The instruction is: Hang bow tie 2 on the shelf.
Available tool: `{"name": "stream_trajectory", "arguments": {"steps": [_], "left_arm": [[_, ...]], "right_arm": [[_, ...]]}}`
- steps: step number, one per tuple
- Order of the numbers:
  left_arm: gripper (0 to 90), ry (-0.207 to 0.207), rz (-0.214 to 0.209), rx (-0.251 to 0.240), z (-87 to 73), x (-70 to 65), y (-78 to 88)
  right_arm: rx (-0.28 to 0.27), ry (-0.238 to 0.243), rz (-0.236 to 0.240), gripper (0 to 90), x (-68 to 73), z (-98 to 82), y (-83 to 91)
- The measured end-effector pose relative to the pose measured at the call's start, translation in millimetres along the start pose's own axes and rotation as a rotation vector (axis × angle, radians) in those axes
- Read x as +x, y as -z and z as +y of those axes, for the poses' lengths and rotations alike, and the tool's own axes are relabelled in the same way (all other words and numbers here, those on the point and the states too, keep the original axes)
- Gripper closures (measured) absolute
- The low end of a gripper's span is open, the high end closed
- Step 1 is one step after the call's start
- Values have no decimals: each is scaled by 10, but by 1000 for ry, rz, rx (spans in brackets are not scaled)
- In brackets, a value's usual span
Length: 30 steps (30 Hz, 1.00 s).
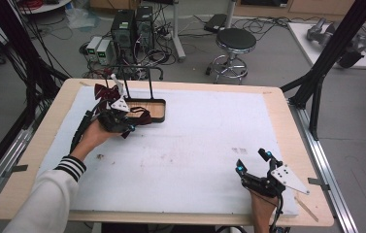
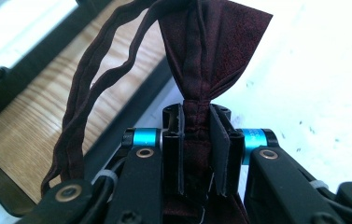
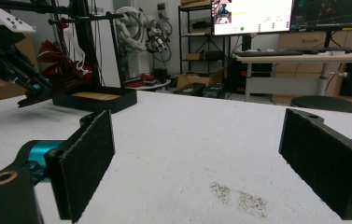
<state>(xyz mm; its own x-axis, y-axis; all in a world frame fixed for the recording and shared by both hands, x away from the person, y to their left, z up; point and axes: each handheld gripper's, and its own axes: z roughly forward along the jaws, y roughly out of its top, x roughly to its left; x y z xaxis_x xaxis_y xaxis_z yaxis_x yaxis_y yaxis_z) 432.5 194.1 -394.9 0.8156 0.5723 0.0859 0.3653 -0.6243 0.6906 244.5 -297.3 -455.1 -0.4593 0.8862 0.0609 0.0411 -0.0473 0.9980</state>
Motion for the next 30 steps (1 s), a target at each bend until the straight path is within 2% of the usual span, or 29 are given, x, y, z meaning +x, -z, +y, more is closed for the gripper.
{"name": "stream_trajectory", "arguments": {"steps": [4, 6, 7, 11, 21, 26, 30], "left_arm": [[759, 5, 0, -35, 4, 3, 43], [760, 23, -6, -91, -4, 1, 81], [760, 23, -6, -91, -4, 1, 81], [760, 23, 4, -142, -7, 6, 127], [760, 29, 25, -208, 13, 14, 227], [760, 31, 31, -257, 23, 22, 276], [760, 28, 40, -269, 29, 21, 303]], "right_arm": [[1, 1, 1, 96, 0, 0, 0], [1, 2, 0, 96, 1, 0, 0], [-1, 2, -1, 96, 2, 0, -1], [0, 4, -1, 96, 2, 0, -2], [0, 7, -1, 96, 3, 0, -4], [1, 4, -1, 96, 3, 0, -2], [1, 6, -3, 96, 2, 0, -3]]}}
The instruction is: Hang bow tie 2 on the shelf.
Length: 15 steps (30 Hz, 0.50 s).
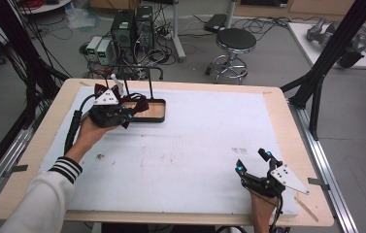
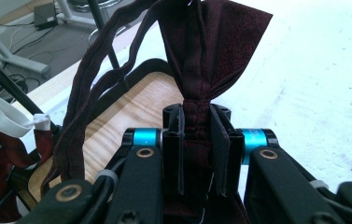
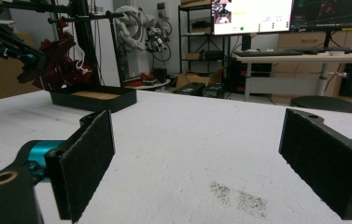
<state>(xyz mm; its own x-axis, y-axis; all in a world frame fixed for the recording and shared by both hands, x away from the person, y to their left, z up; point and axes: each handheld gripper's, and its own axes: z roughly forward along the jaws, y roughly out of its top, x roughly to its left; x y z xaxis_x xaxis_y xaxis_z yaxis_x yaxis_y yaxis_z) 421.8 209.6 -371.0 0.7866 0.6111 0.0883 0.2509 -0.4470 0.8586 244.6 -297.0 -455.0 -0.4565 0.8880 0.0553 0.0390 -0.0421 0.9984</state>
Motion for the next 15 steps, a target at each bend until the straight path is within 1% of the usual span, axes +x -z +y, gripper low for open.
{"name": "stream_trajectory", "arguments": {"steps": [4, 8, 9, 10, 11, 12, 13, 15], "left_arm": [[761, 0, 5, -18, 12, -1, 20], [761, 0, 7, -57, 35, -7, 55], [761, 1, 12, -80, 53, -16, 73], [761, 1, 12, -80, 53, -16, 73], [761, 1, 15, -94, 63, -16, 82], [761, 9, 15, -119, 84, -13, 101], [761, 9, 15, -119, 84, -13, 101], [761, 13, 21, -139, 109, -9, 118]], "right_arm": [[0, 0, 0, 96, -1, 0, 0], [1, 0, 1, 96, 1, -1, 1], [0, 1, 0, 96, 1, 0, 0], [-1, 2, 0, 96, -1, -1, -1], [1, 0, 1, 96, 1, -1, 1], [0, 1, 0, 96, -1, 0, 0], [0, 1, 0, 96, -1, 0, 0], [0, 1, 0, 96, -1, 0, 0]]}}
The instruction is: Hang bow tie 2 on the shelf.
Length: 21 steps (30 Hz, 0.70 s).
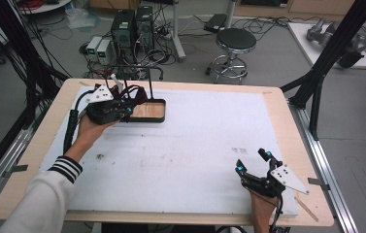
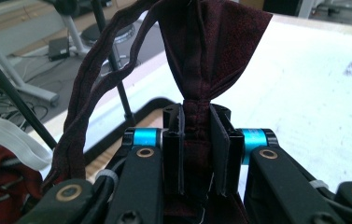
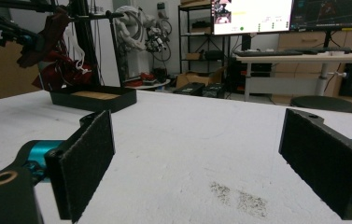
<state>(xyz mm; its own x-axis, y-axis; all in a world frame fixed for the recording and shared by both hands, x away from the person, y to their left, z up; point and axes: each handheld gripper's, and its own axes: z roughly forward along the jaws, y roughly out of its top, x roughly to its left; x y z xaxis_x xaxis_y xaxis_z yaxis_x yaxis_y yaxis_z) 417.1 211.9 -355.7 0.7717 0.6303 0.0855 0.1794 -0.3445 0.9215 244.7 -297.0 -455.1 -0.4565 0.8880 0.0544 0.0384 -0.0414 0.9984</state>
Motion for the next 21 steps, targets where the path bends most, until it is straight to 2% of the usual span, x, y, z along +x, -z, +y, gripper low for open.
{"name": "stream_trajectory", "arguments": {"steps": [4, 10, 21], "left_arm": [[762, 8, 15, -46, 80, 5, 22], [762, 19, 31, -86, 175, 19, 36], [762, 31, 56, -128, 283, 30, 14]], "right_arm": [[1, -1, 0, 96, -1, 0, 0], [0, -2, 1, 96, 0, 0, 0], [1, -4, 3, 96, -2, 0, 0]]}}
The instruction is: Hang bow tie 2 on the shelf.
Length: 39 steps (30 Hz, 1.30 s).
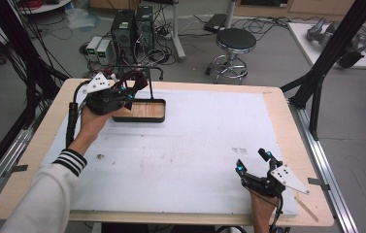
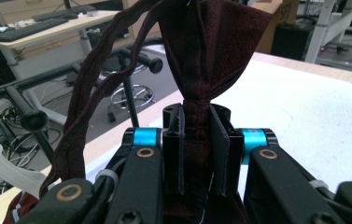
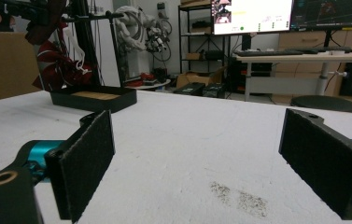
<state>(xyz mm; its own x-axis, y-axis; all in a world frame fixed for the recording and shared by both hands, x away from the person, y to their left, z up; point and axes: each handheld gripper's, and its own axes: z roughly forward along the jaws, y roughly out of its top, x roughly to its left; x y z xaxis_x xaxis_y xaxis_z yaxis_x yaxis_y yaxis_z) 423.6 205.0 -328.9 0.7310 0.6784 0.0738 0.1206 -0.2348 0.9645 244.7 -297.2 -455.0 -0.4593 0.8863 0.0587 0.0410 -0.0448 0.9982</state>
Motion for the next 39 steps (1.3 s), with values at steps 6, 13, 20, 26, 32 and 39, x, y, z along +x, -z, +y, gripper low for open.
{"name": "stream_trajectory", "arguments": {"steps": [6, 13, 20, 26, 32, 39], "left_arm": [[762, 21, 3, -12, -1, 8, -41], [762, 44, 12, -19, -19, 52, -99], [763, 74, 27, -28, -51, 109, -163], [762, 94, 49, -32, -73, 150, -225], [762, 109, 59, -14, -117, 155, -279], [762, 134, 91, -6, -131, 146, -323]], "right_arm": [[0, 0, 0, 96, 0, 0, 0], [-1, 0, -1, 96, 0, 0, 0], [-1, 0, -1, 96, 1, 0, 0], [0, -5, -2, 96, -2, 0, 0], [0, -1, -2, 96, -1, 0, 1], [-2, -1, -1, 96, 1, -1, 3]]}}
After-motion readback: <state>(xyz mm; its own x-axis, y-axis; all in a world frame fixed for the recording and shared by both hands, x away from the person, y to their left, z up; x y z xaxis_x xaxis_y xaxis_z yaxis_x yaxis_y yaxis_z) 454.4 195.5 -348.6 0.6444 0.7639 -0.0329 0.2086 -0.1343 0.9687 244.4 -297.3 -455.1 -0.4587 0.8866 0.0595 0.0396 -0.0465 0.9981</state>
